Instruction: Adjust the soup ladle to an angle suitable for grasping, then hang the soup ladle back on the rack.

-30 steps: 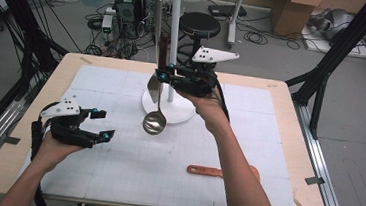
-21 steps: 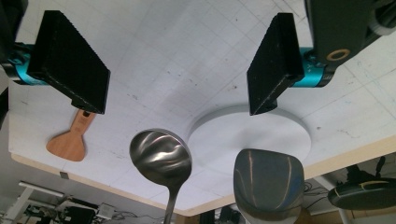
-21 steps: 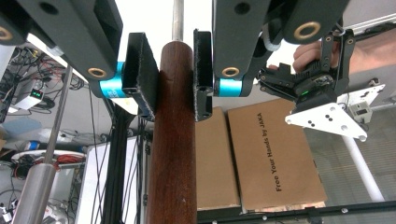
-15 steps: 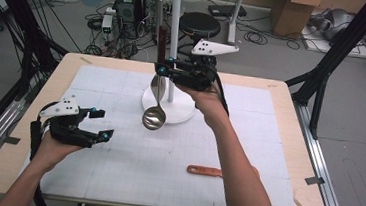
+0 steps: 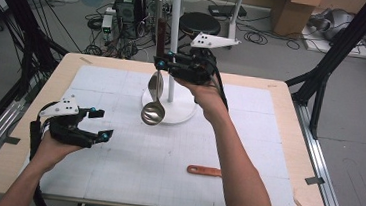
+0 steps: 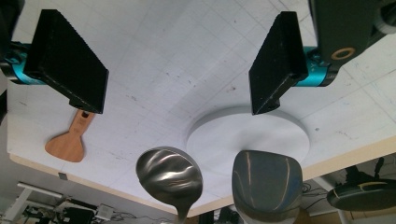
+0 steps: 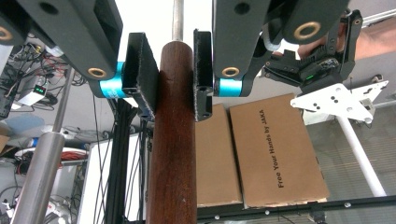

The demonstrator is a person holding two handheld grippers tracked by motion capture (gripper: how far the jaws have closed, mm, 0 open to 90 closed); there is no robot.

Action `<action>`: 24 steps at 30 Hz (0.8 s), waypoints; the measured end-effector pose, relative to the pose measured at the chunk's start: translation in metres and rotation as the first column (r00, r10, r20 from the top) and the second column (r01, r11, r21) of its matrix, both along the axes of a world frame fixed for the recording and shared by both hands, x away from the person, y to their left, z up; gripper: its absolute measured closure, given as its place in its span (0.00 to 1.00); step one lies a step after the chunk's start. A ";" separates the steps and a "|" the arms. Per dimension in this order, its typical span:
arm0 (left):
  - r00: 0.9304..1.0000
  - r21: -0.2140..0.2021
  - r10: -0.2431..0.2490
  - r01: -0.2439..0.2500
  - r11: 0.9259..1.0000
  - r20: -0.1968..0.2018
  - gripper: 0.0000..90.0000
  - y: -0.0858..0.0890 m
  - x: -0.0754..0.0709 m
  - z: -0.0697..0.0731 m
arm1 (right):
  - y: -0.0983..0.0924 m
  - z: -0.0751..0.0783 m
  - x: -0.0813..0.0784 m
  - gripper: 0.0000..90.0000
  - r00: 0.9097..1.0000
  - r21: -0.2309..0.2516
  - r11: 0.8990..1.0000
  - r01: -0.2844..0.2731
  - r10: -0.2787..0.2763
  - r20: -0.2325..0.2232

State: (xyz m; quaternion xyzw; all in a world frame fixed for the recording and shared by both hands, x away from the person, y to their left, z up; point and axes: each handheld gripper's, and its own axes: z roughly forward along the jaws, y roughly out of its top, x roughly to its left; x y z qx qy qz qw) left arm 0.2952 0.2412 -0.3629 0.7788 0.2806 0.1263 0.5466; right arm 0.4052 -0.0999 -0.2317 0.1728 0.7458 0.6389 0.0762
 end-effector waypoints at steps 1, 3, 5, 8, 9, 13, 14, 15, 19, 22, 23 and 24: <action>1.000 0.001 -0.001 0.001 1.000 0.000 0.23 0.000 0.000 0.000 | 0.000 0.000 0.001 0.81 1.000 0.001 1.000 0.002 -0.002 0.003; 1.000 0.007 -0.002 0.002 1.000 0.001 0.22 0.000 0.000 0.000 | 0.000 0.000 0.001 0.81 1.000 0.001 1.000 0.004 -0.004 -0.001; 1.000 0.007 -0.001 0.001 1.000 0.003 0.22 0.000 0.000 0.000 | 0.000 0.001 0.002 0.82 1.000 0.001 1.000 0.005 -0.005 -0.001; 1.000 0.006 -0.003 0.002 1.000 0.002 0.22 0.000 0.000 0.000 | 0.001 0.003 0.003 0.81 1.000 0.000 1.000 0.003 -0.003 -0.002; 1.000 0.005 -0.004 0.004 1.000 0.000 0.22 -0.001 0.000 0.000 | 0.002 0.004 0.003 0.81 1.000 0.001 1.000 0.005 -0.005 -0.003; 1.000 0.007 -0.005 0.005 1.000 0.002 0.22 0.000 0.000 0.000 | 0.003 0.008 0.005 0.81 1.000 -0.002 1.000 0.005 -0.005 0.001; 1.000 0.006 -0.003 0.003 1.000 0.002 0.22 0.000 0.000 0.000 | 0.004 0.009 0.005 0.82 1.000 -0.002 1.000 0.003 -0.003 0.003; 1.000 0.006 -0.003 0.003 1.000 0.001 0.22 0.000 0.000 0.000 | 0.004 0.011 0.006 0.81 1.000 -0.001 1.000 0.004 -0.004 0.006; 1.000 0.004 -0.006 0.006 1.000 0.004 0.22 0.000 0.000 0.000 | 0.007 0.016 0.008 0.81 1.000 0.001 1.000 0.001 -0.001 0.005; 1.000 0.002 -0.005 0.005 1.000 0.003 0.22 0.000 0.000 0.000 | 0.010 0.017 0.010 0.81 1.000 0.000 1.000 0.000 0.000 0.007; 1.000 0.001 -0.004 0.004 1.000 0.003 0.22 0.000 0.000 0.000 | 0.010 0.017 0.011 0.82 1.000 -0.001 1.000 -0.001 0.001 0.002; 1.000 0.002 -0.005 0.005 1.000 0.004 0.22 0.001 0.000 0.000 | 0.011 0.017 0.011 0.81 1.000 -0.001 1.000 0.001 -0.001 0.000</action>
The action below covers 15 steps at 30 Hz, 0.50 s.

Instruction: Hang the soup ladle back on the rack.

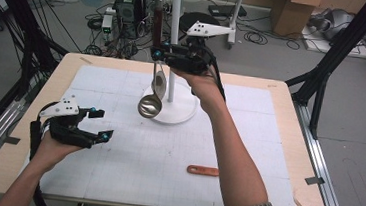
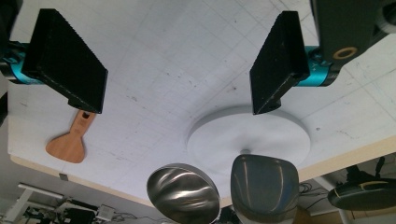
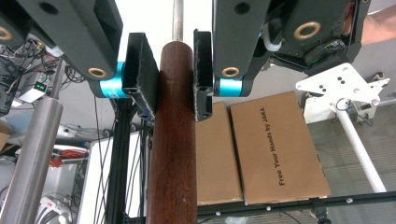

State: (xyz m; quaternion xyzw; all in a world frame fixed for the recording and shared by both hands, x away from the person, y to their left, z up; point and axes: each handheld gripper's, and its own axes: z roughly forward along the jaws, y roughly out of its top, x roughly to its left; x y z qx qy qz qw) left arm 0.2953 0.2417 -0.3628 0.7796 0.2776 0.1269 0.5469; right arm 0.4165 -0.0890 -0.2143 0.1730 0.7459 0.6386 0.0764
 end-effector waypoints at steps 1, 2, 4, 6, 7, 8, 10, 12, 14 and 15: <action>1.000 -0.001 -0.001 0.001 1.000 0.001 0.22 0.000 0.000 0.000 | 0.000 0.000 0.001 0.81 1.000 -0.001 1.000 0.001 -0.001 0.001; 1.000 -0.001 0.001 -0.001 1.000 0.001 0.22 0.000 0.000 0.000 | 0.001 0.001 0.002 0.81 1.000 -0.003 1.000 0.001 -0.001 0.001; 1.000 0.000 0.000 0.000 1.000 0.002 0.22 0.000 0.000 0.000 | 0.002 0.002 0.003 0.81 1.000 -0.006 1.000 0.003 -0.003 0.001; 1.000 -0.001 0.000 0.000 1.000 0.001 0.22 0.000 0.000 0.000 | 0.002 0.003 0.004 0.81 1.000 -0.010 1.000 0.003 -0.003 0.001; 1.000 0.000 0.000 0.000 1.000 0.003 0.22 0.000 0.000 0.000 | 0.002 0.004 0.005 0.81 1.000 -0.010 1.000 0.004 -0.004 0.001; 1.000 -0.001 -0.001 0.001 1.000 0.003 0.22 0.001 0.000 0.000 | 0.003 0.005 0.005 0.82 1.000 -0.011 1.000 0.004 -0.004 0.002; 1.000 -0.002 0.001 -0.001 1.000 0.002 0.22 0.000 0.000 0.000 | 0.004 0.007 0.005 0.81 1.000 -0.011 1.000 0.004 -0.004 0.005; 1.000 -0.003 0.000 0.000 1.000 0.002 0.22 0.000 0.000 0.000 | 0.005 0.008 0.006 0.81 1.000 -0.011 1.000 0.002 -0.002 0.003; 1.000 -0.002 0.000 0.000 1.000 0.002 0.22 0.001 0.000 0.000 | 0.006 0.010 0.007 0.81 1.000 -0.013 1.000 0.002 -0.002 0.007; 1.000 -0.003 0.000 0.000 1.000 0.001 0.22 0.001 0.000 0.000 | 0.006 0.010 0.008 0.81 1.000 -0.010 1.000 0.006 -0.006 0.005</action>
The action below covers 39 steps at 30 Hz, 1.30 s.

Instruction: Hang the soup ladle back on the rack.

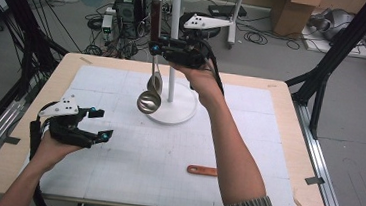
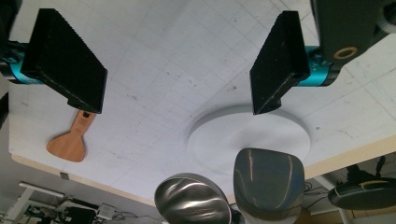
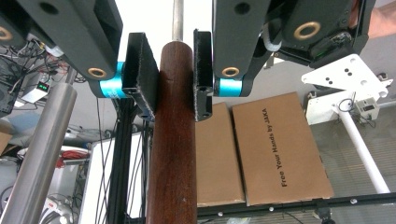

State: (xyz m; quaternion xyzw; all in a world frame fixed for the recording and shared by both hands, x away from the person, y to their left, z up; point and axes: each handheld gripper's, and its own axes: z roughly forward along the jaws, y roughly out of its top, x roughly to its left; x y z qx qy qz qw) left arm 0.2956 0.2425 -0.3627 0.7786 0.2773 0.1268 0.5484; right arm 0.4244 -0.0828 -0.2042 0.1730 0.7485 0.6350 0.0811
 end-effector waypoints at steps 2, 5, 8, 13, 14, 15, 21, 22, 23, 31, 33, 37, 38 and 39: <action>1.000 0.000 0.000 0.000 1.000 0.001 0.22 0.000 0.000 0.000 | 0.001 0.001 0.001 0.81 1.000 -0.006 1.000 0.000 0.000 -0.003; 1.000 0.000 0.000 0.000 1.000 0.000 0.22 0.000 0.000 0.000 | 0.002 0.002 0.004 0.81 1.000 -0.007 1.000 -0.001 0.001 -0.006; 1.000 -0.004 -0.003 0.003 1.000 -0.001 0.22 0.000 0.000 0.000 | 0.002 0.003 0.007 0.81 1.000 -0.005 1.000 0.007 -0.007 -0.014; 1.000 -0.002 -0.004 0.004 1.000 -0.003 0.22 0.000 0.000 0.000 | -0.002 0.006 0.013 0.81 1.000 0.002 1.000 0.021 -0.021 -0.021; 1.000 0.000 -0.003 0.003 1.000 -0.003 0.22 0.000 0.000 0.000 | -0.003 0.006 0.014 0.81 0.999 0.003 1.000 0.025 -0.025 -0.024; 1.000 0.001 -0.003 0.003 1.000 -0.002 0.22 0.000 0.000 0.000 | -0.004 0.006 0.015 0.81 0.999 -0.001 1.000 0.031 -0.031 -0.023; 1.000 0.002 -0.005 0.005 1.000 -0.004 0.21 -0.001 0.001 -0.001 | -0.010 0.011 0.023 0.81 0.998 -0.003 0.998 0.055 -0.055 -0.023; 1.000 0.002 -0.006 0.006 1.000 -0.005 0.21 -0.001 0.001 -0.001 | -0.010 0.012 0.024 0.81 0.998 -0.002 0.998 0.060 -0.060 -0.026; 1.000 0.000 -0.004 0.004 1.000 -0.005 0.21 -0.001 0.001 -0.001 | -0.011 0.012 0.025 0.81 0.998 -0.002 0.998 0.060 -0.060 -0.027; 1.000 0.001 -0.009 0.009 1.000 -0.007 0.21 -0.002 0.000 -0.001 | -0.011 0.011 0.033 0.81 0.996 -0.007 0.997 0.079 -0.079 -0.040; 1.000 0.000 -0.009 0.009 1.000 -0.007 0.21 -0.001 0.000 -0.001 | -0.011 0.010 0.034 0.81 0.996 -0.008 0.997 0.082 -0.082 -0.045; 1.000 0.005 -0.017 0.017 1.000 -0.006 0.21 -0.003 0.000 -0.001 | -0.013 0.009 0.038 0.81 0.994 -0.004 0.995 0.095 -0.095 -0.048; 1.000 0.009 -0.019 0.019 1.000 -0.007 0.21 -0.003 0.001 -0.002 | -0.014 0.009 0.038 0.81 0.994 -0.004 0.995 0.098 -0.098 -0.052; 1.000 0.010 -0.021 0.021 1.000 -0.006 0.21 -0.003 0.001 -0.002 | -0.014 0.009 0.039 0.81 0.993 -0.003 0.995 0.102 -0.102 -0.052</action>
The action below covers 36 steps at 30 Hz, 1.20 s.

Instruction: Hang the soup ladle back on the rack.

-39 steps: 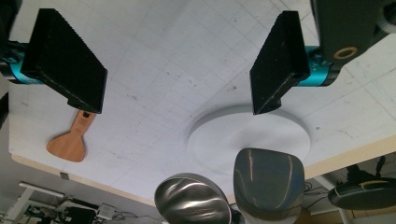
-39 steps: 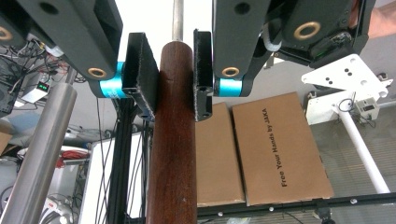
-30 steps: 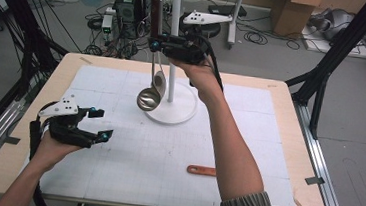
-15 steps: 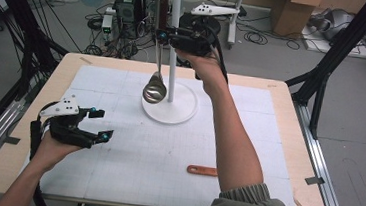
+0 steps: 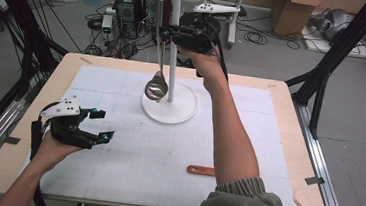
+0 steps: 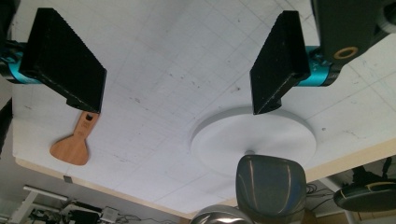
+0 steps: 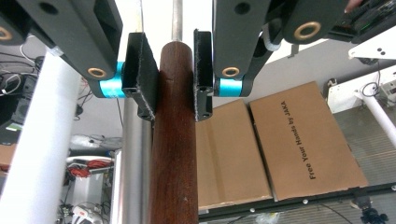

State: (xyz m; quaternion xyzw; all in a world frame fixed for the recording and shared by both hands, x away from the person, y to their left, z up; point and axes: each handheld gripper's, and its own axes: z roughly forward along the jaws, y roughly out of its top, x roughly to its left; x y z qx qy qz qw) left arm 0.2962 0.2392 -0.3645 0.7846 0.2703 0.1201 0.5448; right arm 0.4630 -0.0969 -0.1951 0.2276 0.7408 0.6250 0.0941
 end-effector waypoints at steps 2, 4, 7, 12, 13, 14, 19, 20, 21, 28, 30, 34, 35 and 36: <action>1.000 0.000 0.001 -0.001 1.000 -0.001 0.21 0.000 0.000 0.000 | -0.001 0.000 0.001 0.81 1.000 0.003 1.000 0.004 -0.004 0.000; 1.000 -0.001 0.003 -0.003 1.000 -0.001 0.21 0.000 0.000 0.000 | -0.001 0.000 0.002 0.81 1.000 0.003 1.000 0.009 -0.009 -0.005; 1.000 0.002 -0.001 0.001 1.000 -0.001 0.21 0.000 0.000 0.000 | -0.002 -0.001 0.003 0.81 1.000 -0.002 1.000 0.022 -0.022 -0.010; 1.000 0.001 -0.002 0.002 1.000 -0.001 0.21 0.000 0.000 0.000 | -0.002 -0.001 0.003 0.80 0.999 -0.007 0.999 0.034 -0.034 -0.016; 1.000 0.002 -0.002 0.002 1.000 -0.001 0.21 0.000 0.000 0.000 | -0.003 -0.001 0.003 0.79 0.999 -0.006 0.999 0.036 -0.036 -0.015; 1.000 0.002 -0.001 0.001 1.000 -0.002 0.21 0.000 0.000 0.000 | -0.003 -0.001 0.003 0.78 0.999 -0.005 0.999 0.036 -0.037 -0.016; 1.000 -0.001 -0.001 0.001 1.000 -0.003 0.21 0.000 0.000 0.000 | -0.008 0.002 0.000 0.71 0.999 -0.012 0.999 0.052 -0.052 -0.006; 1.000 -0.002 -0.001 0.001 1.000 -0.004 0.21 0.000 0.000 0.000 | -0.009 0.003 -0.001 0.70 0.998 -0.011 0.998 0.056 -0.056 -0.008; 1.000 0.000 -0.003 0.003 1.000 -0.002 0.21 0.000 0.000 0.000 | -0.011 0.003 -0.002 0.69 0.998 -0.014 0.998 0.059 -0.059 -0.004; 1.000 0.004 -0.005 0.005 1.000 -0.001 0.21 0.000 0.000 0.000 | -0.024 0.008 -0.006 0.67 0.997 -0.006 0.997 0.073 -0.073 0.009; 1.000 0.003 -0.006 0.006 1.000 -0.002 0.21 0.000 0.000 0.000 | -0.027 0.010 -0.008 0.67 0.997 -0.003 0.997 0.074 -0.074 0.017; 1.000 0.005 -0.007 0.007 1.000 -0.002 0.21 0.000 0.000 -0.001 | -0.033 0.014 -0.010 0.72 0.997 -0.002 0.997 0.071 -0.071 0.026; 1.000 0.005 -0.007 0.007 1.000 -0.001 0.21 0.000 0.000 -0.001 | -0.034 0.015 -0.010 0.74 0.997 -0.004 0.998 0.070 -0.070 0.030; 1.000 0.005 -0.007 0.007 1.000 -0.001 0.21 0.000 0.001 -0.001 | -0.035 0.016 -0.011 0.77 0.997 -0.009 0.998 0.067 -0.067 0.033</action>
